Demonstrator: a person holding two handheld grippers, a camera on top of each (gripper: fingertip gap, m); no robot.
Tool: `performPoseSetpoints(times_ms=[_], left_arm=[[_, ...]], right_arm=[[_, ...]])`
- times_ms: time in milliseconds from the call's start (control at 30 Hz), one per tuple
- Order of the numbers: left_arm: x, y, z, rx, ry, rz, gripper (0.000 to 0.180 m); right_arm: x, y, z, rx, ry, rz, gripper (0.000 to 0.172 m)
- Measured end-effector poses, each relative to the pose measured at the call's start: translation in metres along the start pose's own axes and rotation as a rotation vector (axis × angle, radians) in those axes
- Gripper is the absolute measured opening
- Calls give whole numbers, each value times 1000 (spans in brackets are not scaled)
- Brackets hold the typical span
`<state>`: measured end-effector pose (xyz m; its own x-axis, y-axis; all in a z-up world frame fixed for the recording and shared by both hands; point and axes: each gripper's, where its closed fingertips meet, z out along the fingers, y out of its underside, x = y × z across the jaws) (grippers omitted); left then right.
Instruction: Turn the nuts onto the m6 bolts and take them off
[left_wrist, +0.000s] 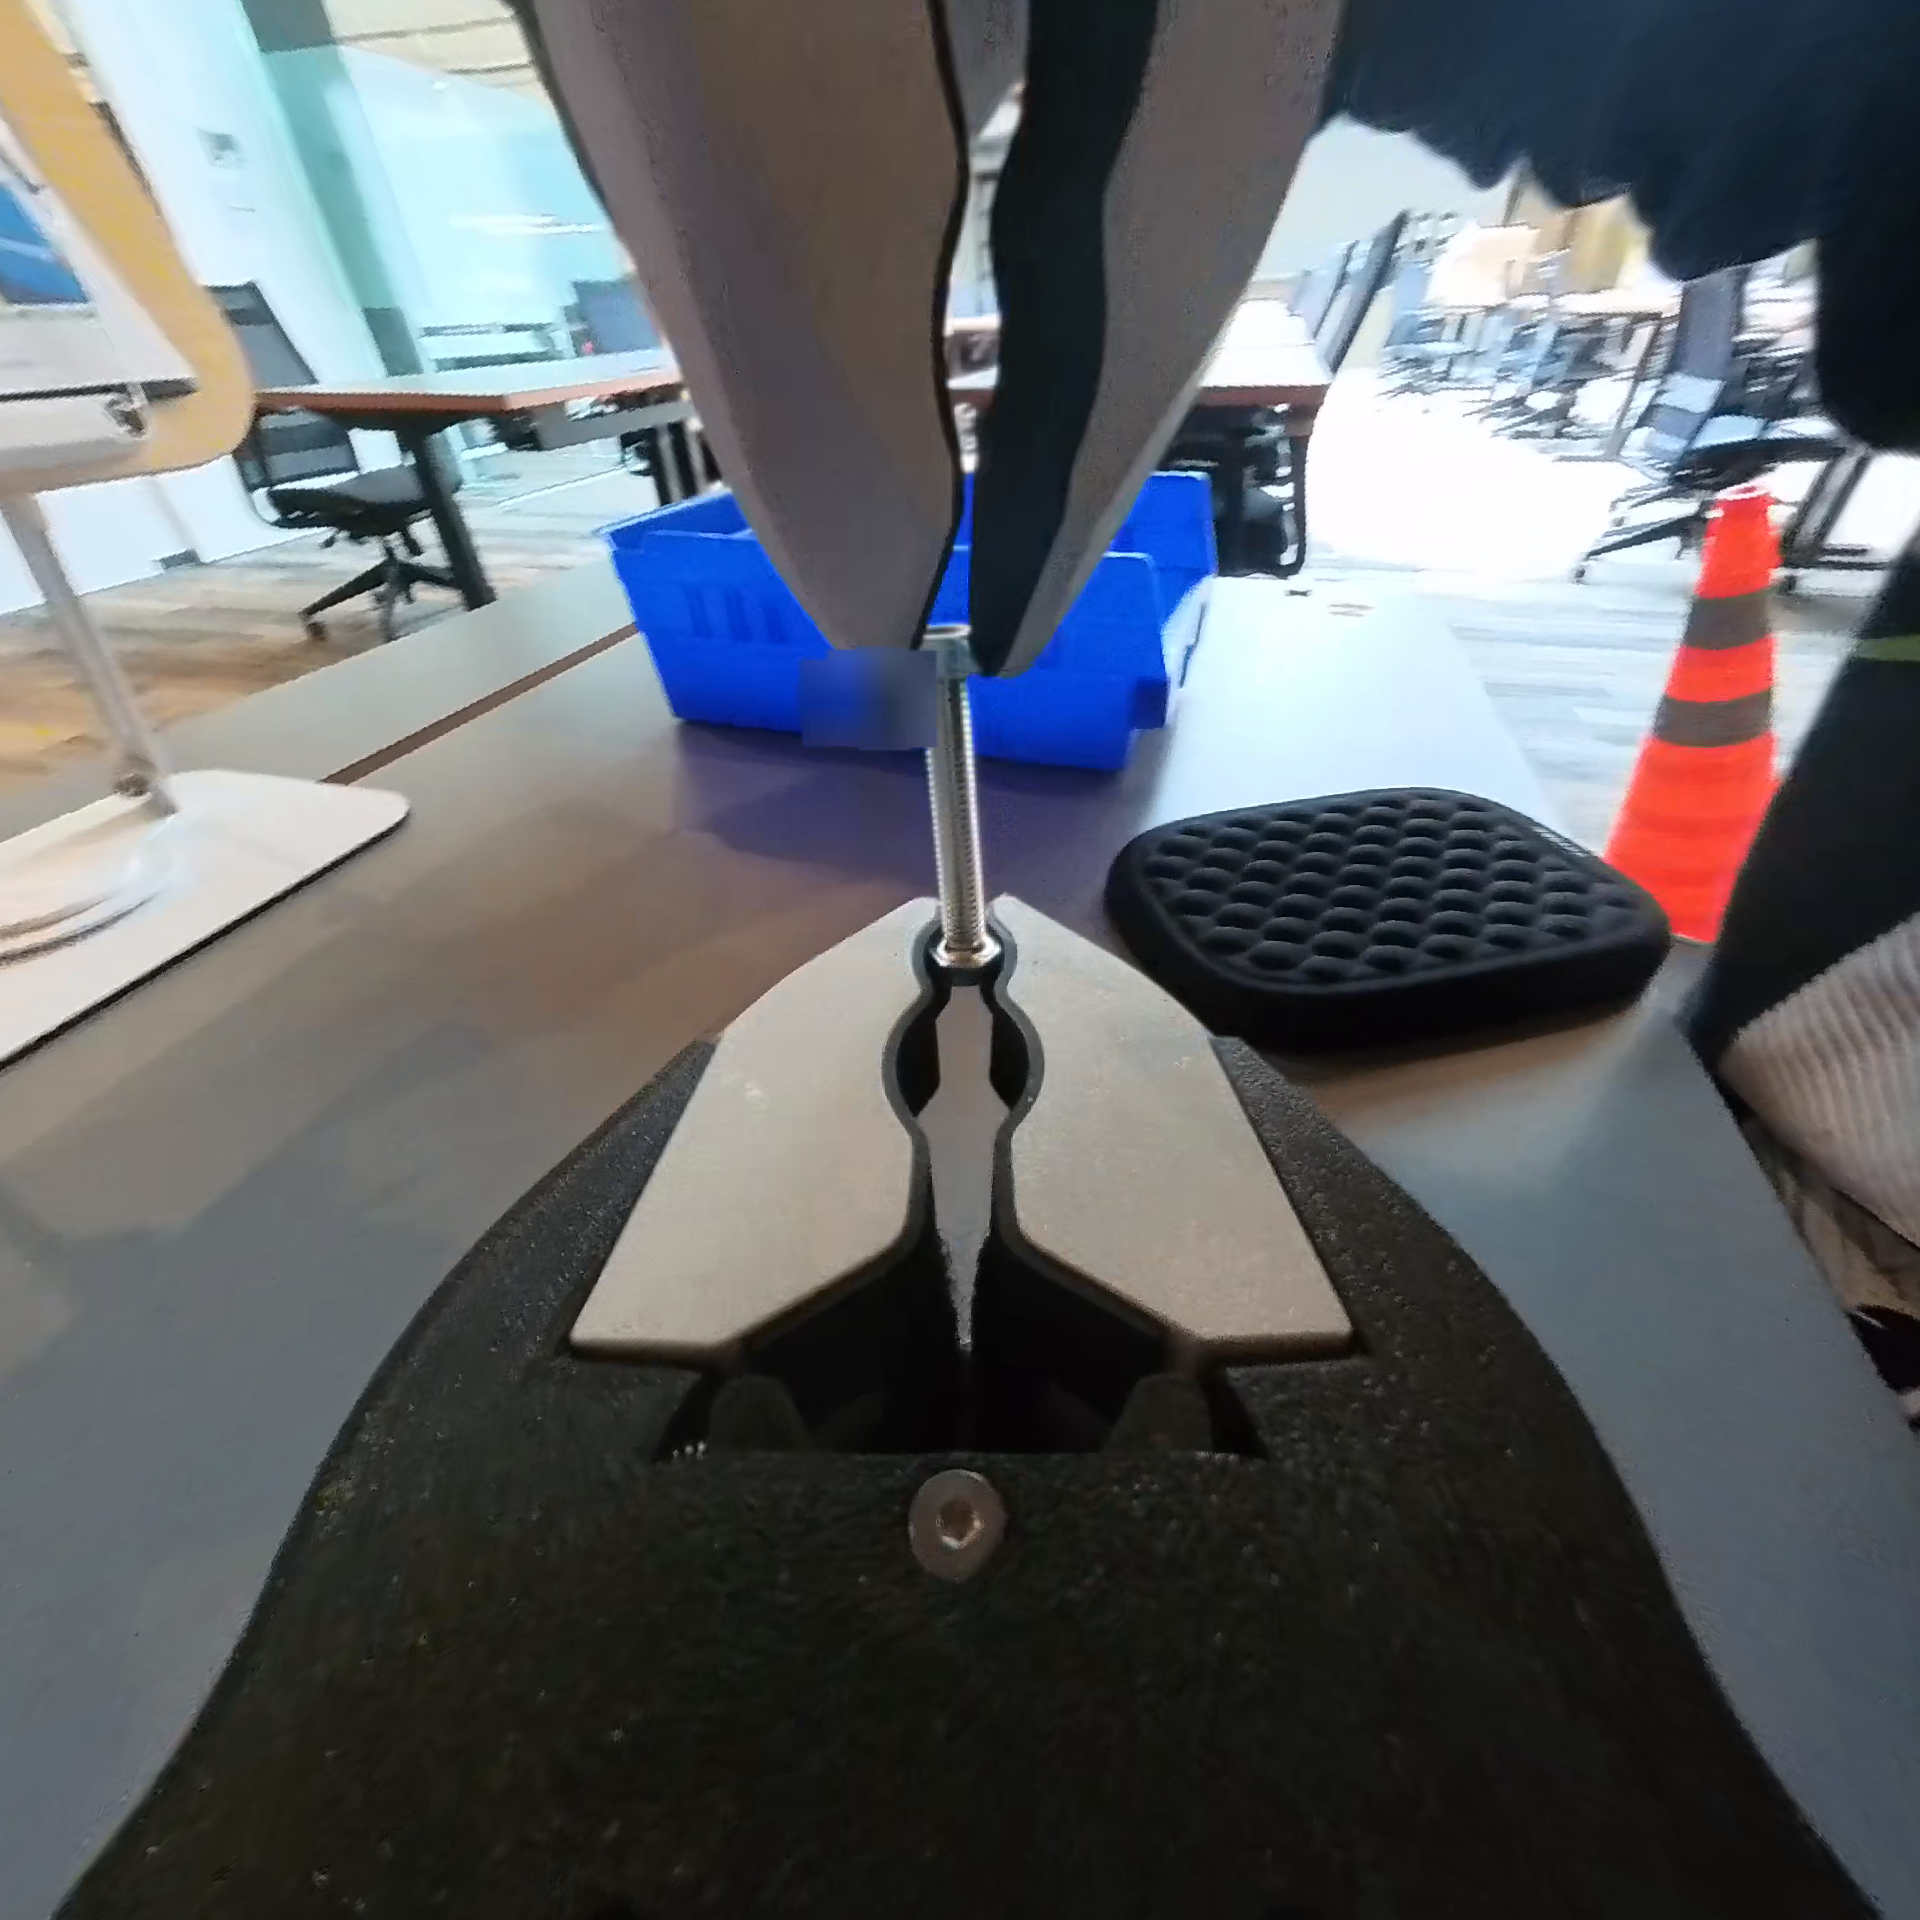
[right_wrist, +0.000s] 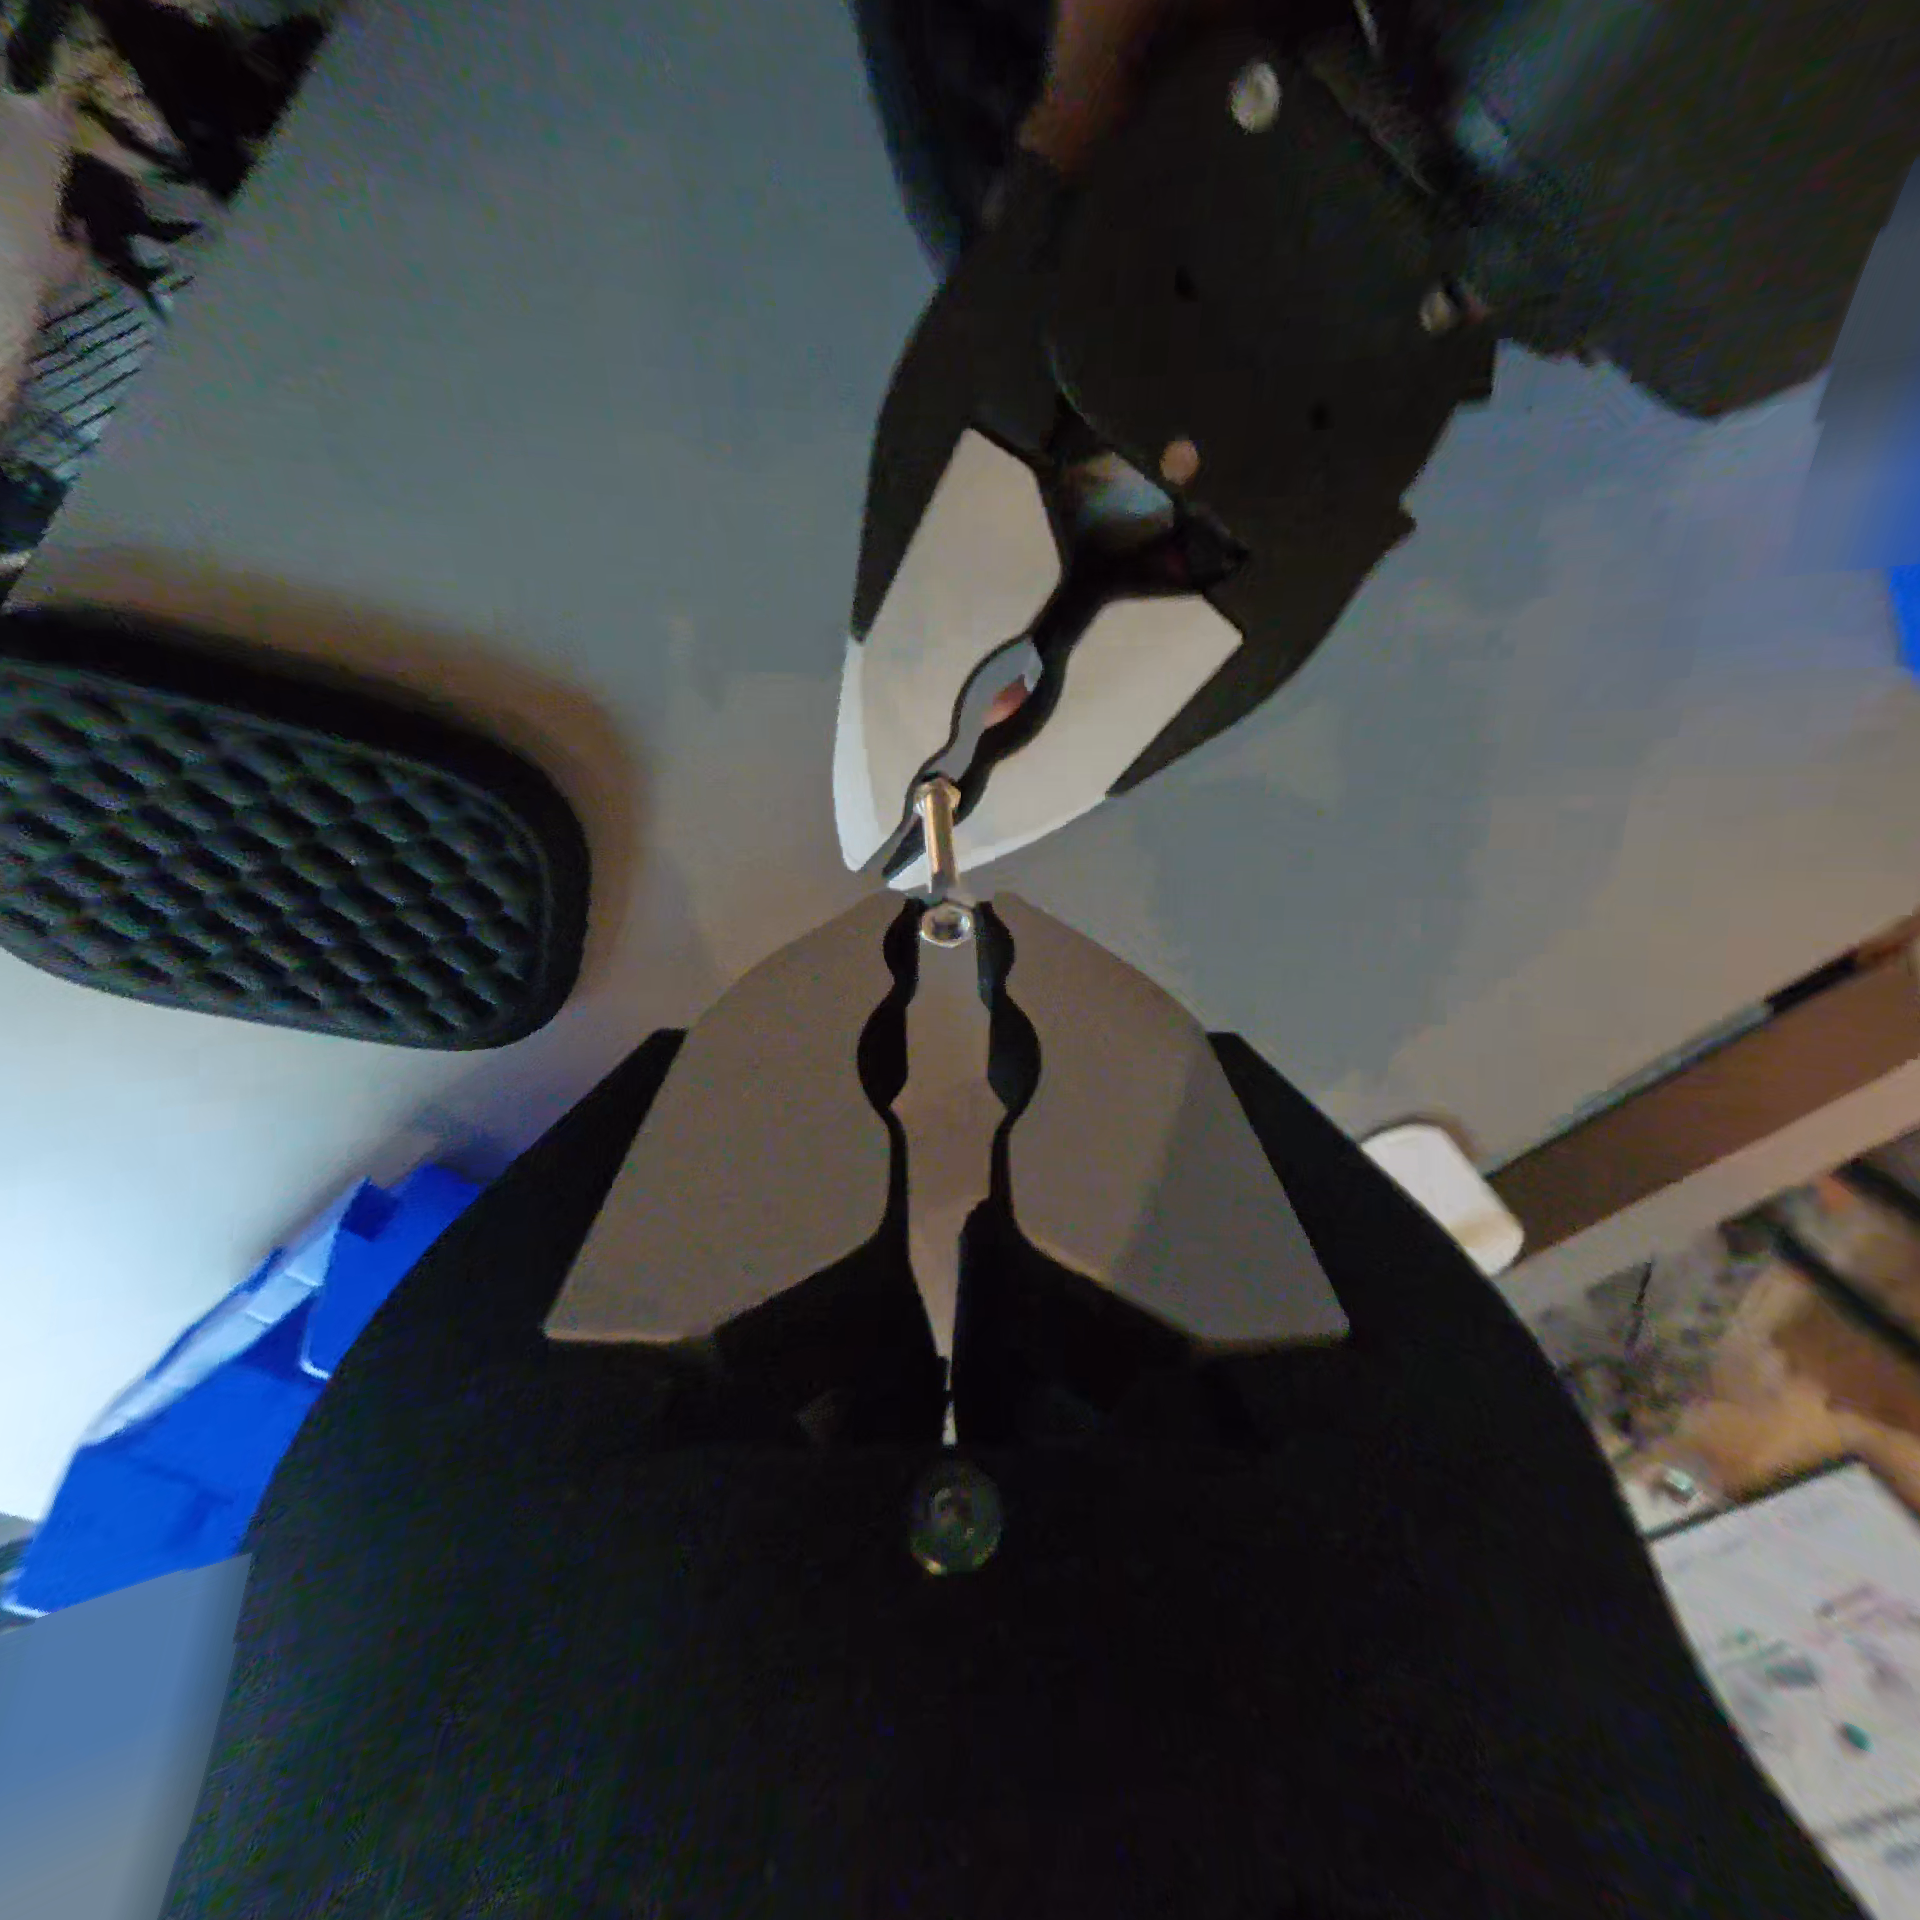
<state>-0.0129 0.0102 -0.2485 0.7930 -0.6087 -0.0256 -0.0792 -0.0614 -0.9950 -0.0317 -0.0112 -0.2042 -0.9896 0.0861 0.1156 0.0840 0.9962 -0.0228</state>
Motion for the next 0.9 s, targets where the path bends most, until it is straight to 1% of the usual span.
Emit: performPoseSetpoints(times_ms=[133,233,333,367,400,467,500,567,633,667,733,800,833,867,900], left_arm=[[-8,5,1,-32,-65,-19,4],[-10,5,0,-38,-90,-16,4],[-10,5,0,-44,-94,-4,4],[-10,4,0,-40,-91,2,4],[-9,3,0,-31,-85,7,4],[-9,-1,-3,-6,-74,18,4],[-9,-3,-5,8,-68,15,4],[-10,-9,-9,49,-38,-13,4],[-6,-16,-12,98,20,-53,4],[-5,-19,-14,127,49,-73,5],[-1,-24,-17,174,100,-93,5],[-1,-24,-19,189,127,-88,5],[-1,-22,-19,190,135,-83,5],[-1,-20,-19,189,141,-78,5],[-1,-17,-18,181,144,-70,5]], right_arm=[[4,5,4,-54,51,129,10],[7,4,4,-39,66,250,10],[7,5,5,-33,43,374,10],[7,5,4,-29,41,392,14],[9,6,3,-25,51,407,21],[10,5,-5,47,70,446,32],[12,0,-11,136,88,487,38],[17,-8,-24,396,149,603,49],[21,-10,-35,692,245,725,64],[21,-10,-38,845,294,772,75],[18,-7,-44,1136,414,811,85],[10,-2,-48,1366,572,780,86],[7,1,-49,1459,642,762,84],[3,4,-48,1528,678,751,79],[1,4,-44,1571,671,748,78]])
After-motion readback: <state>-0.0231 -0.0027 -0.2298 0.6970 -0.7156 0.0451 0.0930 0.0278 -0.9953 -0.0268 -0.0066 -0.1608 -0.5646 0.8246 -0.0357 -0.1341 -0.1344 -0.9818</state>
